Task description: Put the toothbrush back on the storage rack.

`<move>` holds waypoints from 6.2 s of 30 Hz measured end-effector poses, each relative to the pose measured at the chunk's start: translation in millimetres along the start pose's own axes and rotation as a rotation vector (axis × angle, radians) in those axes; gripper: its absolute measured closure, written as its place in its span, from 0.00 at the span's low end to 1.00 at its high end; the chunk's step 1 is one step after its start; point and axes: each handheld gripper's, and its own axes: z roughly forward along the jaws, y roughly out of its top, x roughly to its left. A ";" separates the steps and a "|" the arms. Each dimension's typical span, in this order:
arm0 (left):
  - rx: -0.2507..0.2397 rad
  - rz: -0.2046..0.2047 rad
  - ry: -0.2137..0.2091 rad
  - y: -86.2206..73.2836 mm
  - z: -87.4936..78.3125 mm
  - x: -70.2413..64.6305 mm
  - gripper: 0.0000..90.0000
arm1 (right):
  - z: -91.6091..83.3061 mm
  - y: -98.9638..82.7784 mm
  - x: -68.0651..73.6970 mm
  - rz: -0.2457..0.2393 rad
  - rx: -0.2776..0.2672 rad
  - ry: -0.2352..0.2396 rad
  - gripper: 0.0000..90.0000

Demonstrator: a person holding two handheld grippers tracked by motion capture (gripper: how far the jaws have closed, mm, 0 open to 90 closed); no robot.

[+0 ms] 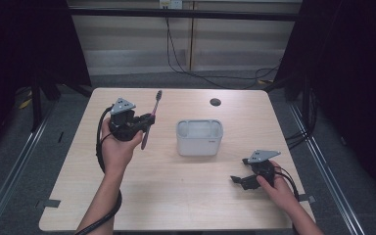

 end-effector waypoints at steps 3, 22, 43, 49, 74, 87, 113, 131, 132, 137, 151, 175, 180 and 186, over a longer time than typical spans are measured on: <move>-0.014 -0.014 -0.005 1.7 1.4 0.6 0.88 | 0.0 0.0 0.0 0.000 0.000 0.000 0.15; -0.051 -0.011 -0.003 12.9 12.7 -5.5 0.88 | 0.0 0.0 0.0 -0.001 0.000 0.000 0.15; -0.073 0.007 -0.024 28.0 29.9 -16.7 0.88 | 0.0 0.0 0.0 -0.001 0.000 0.000 0.15; -0.083 0.006 -0.033 33.0 34.2 -19.3 0.88 | 0.0 0.0 0.0 -0.001 0.000 0.000 0.15; -0.087 0.013 -0.056 43.8 56.2 -30.6 0.88 | 0.0 0.0 0.0 -0.001 0.000 0.000 0.15; -0.086 0.009 -0.061 41.6 70.7 -38.7 0.88 | 0.1 0.0 0.0 -0.001 -0.001 0.000 0.15; -0.116 -0.001 -0.064 31.0 86.3 -47.9 0.88 | 0.1 0.0 -0.1 -0.003 0.000 0.000 0.15; -0.114 -0.007 -0.067 19.2 98.0 -48.6 0.88 | 0.0 0.0 -0.1 -0.003 0.000 0.000 0.15; -0.112 -0.009 -0.064 18.5 98.1 -48.5 0.88 | 0.0 0.0 0.0 -0.002 0.000 0.000 0.15; -0.108 -0.013 -0.061 14.3 98.4 -46.6 0.88 | 0.0 -0.1 -0.1 -0.003 0.000 0.000 0.15; -0.097 -0.028 -0.045 1.9 99.0 -43.2 0.88 | 0.0 0.0 -0.1 -0.003 0.000 0.000 0.15; -0.059 -0.063 -0.020 -16.5 100.9 -40.5 0.88 | 0.1 0.0 0.0 -0.001 -0.001 0.000 0.15; -0.052 -0.064 -0.021 -18.7 100.9 -39.7 0.88 | 0.1 0.0 0.0 -0.001 -0.001 0.000 0.15; -0.047 -0.063 -0.019 -21.0 100.3 -39.7 0.88 | 0.1 0.0 0.0 -0.001 -0.001 -0.001 0.15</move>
